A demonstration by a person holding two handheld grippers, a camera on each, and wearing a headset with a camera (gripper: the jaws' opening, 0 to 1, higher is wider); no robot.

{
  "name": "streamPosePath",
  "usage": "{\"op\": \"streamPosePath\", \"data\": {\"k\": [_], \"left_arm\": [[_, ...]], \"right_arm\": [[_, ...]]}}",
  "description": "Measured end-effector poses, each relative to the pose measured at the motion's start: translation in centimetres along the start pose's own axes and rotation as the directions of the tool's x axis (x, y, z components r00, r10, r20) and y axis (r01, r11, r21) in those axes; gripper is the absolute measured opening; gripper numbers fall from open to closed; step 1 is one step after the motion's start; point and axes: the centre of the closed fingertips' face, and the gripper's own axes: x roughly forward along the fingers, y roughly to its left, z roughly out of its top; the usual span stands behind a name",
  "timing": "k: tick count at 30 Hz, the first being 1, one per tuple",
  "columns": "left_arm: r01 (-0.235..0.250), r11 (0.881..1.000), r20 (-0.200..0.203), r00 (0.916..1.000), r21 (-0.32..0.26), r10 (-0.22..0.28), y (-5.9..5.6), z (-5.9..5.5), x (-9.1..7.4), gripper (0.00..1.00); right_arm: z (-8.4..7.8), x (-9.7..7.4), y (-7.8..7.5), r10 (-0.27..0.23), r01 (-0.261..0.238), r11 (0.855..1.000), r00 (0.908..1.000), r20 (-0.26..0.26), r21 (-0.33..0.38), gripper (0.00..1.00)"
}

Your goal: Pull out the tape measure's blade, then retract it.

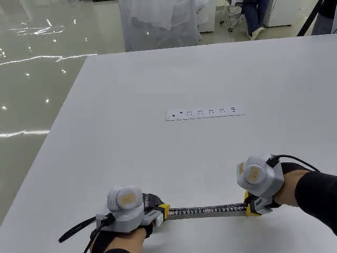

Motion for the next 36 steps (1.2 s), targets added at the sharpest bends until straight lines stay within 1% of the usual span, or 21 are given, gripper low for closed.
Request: {"op": "streamPosePath", "data": {"k": [7, 12, 36], "left_arm": [[-0.005, 1.000, 0.000, 1.0000, 0.003, 0.005, -0.04, -0.01, 0.00, 0.59], [-0.003, 1.000, -0.010, 0.9999, 0.001, 0.003, -0.05, -0.06, 0.03, 0.59], [0.000, 1.000, -0.007, 1.0000, 0.001, 0.000, -0.08, -0.06, 0.05, 0.59]], "right_arm": [[0.18, 0.06, 0.03, -0.001, 0.001, 1.000, 1.0000, -0.003, 0.005, 0.06], [0.28, 0.13, -0.01, 0.000, 0.000, 1.000, 1.0000, 0.006, 0.002, 0.05], [1.02, 0.46, 0.13, 0.005, -0.005, 1.000, 1.0000, -0.001, 0.003, 0.06]]}}
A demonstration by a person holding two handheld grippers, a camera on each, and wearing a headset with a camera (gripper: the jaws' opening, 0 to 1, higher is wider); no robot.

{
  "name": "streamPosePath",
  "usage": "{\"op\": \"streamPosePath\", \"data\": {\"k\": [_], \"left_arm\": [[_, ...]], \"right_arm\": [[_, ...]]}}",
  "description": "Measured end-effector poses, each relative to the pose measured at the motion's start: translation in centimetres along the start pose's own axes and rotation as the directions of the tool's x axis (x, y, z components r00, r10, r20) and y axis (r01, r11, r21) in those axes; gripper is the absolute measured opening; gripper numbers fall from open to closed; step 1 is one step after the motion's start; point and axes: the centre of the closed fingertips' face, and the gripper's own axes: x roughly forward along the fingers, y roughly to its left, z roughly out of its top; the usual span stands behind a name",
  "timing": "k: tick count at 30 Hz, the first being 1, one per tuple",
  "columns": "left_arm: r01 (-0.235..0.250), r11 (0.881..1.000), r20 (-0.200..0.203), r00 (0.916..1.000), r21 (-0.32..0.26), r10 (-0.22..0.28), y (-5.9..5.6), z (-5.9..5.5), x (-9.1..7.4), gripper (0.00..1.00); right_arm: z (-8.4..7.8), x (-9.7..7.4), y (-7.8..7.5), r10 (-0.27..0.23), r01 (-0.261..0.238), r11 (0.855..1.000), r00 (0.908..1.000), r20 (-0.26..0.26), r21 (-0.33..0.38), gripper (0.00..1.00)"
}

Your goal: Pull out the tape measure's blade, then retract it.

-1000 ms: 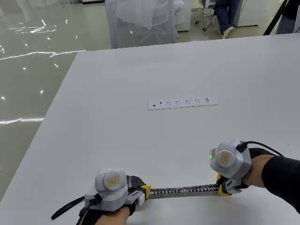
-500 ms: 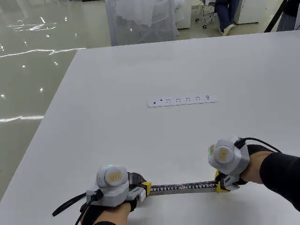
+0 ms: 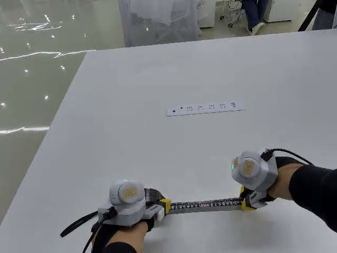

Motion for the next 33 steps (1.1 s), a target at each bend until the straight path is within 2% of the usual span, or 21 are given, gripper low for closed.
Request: {"op": "streamPosePath", "data": {"k": [33], "left_arm": [[0.000, 1.000, 0.001, 1.0000, 0.001, 0.000, 0.04, 0.06, 0.03, 0.59]], "right_arm": [[0.93, 0.18, 0.08, 0.001, -0.001, 1.000, 1.0000, -0.006, -0.013, 0.06]]}}
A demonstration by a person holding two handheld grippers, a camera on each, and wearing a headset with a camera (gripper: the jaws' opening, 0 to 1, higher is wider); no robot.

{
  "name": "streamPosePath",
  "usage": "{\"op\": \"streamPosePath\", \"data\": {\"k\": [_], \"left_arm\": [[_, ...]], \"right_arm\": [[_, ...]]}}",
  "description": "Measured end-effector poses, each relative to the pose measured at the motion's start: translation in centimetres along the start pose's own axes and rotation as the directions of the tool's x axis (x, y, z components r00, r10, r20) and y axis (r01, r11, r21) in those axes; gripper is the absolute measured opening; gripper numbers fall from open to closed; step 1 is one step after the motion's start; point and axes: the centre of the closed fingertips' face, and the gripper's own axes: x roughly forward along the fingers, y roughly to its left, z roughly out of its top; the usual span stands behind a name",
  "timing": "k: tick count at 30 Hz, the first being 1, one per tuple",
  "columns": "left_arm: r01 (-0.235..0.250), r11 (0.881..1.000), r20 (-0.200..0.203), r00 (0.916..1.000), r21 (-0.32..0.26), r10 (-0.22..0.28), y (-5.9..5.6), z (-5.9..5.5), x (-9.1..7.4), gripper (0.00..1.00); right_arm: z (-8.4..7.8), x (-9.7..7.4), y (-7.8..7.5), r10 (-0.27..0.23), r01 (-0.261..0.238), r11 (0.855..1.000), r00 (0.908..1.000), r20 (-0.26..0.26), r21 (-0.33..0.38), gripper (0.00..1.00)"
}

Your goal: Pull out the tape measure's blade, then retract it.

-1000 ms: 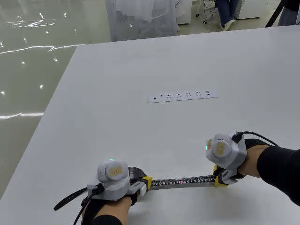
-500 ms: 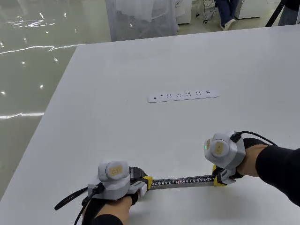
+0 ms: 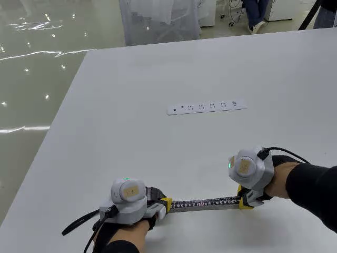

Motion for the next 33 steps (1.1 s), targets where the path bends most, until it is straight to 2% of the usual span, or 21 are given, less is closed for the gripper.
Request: {"op": "streamPosePath", "data": {"k": [33], "left_arm": [[-0.001, 1.000, -0.001, 1.0000, 0.002, 0.001, 0.01, -0.02, 0.01, 0.59]], "right_arm": [[0.72, 0.30, 0.13, 0.000, 0.000, 1.000, 1.0000, 0.007, 0.004, 0.06]]}}
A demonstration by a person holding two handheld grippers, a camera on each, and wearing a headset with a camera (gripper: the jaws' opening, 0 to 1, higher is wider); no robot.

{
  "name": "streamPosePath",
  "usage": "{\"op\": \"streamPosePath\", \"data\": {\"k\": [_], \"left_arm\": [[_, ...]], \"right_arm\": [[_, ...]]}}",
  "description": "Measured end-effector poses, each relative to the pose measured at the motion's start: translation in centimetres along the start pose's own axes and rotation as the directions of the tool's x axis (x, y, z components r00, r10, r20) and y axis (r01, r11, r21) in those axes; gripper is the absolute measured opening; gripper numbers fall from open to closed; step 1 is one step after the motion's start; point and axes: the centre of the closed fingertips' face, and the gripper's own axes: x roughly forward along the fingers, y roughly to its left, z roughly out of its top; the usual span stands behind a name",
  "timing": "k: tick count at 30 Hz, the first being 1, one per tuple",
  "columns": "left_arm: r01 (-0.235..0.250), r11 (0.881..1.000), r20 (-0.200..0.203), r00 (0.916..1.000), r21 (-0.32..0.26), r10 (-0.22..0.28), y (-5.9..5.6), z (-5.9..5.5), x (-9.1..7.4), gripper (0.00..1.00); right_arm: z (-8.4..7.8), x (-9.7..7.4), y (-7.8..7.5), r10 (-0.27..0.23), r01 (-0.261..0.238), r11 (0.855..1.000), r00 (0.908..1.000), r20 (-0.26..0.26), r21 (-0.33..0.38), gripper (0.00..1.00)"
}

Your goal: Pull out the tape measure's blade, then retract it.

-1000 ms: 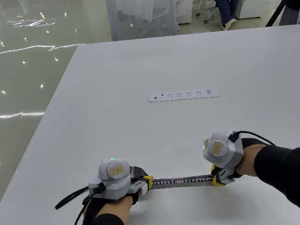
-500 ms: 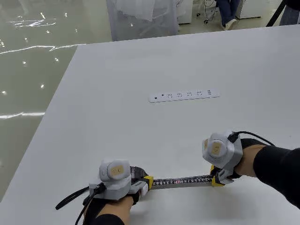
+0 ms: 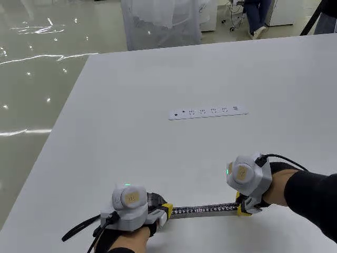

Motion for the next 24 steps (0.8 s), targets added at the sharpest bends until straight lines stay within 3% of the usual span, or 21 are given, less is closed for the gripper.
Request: {"op": "streamPosePath", "data": {"k": [24], "left_arm": [[0.001, 1.000, 0.004, 1.0000, 0.008, -0.001, -0.06, 0.03, -0.04, 0.59]], "right_arm": [[0.73, 0.16, 0.19, -0.006, 0.006, 1.000, 0.9998, 0.017, -0.008, 0.06]]}}
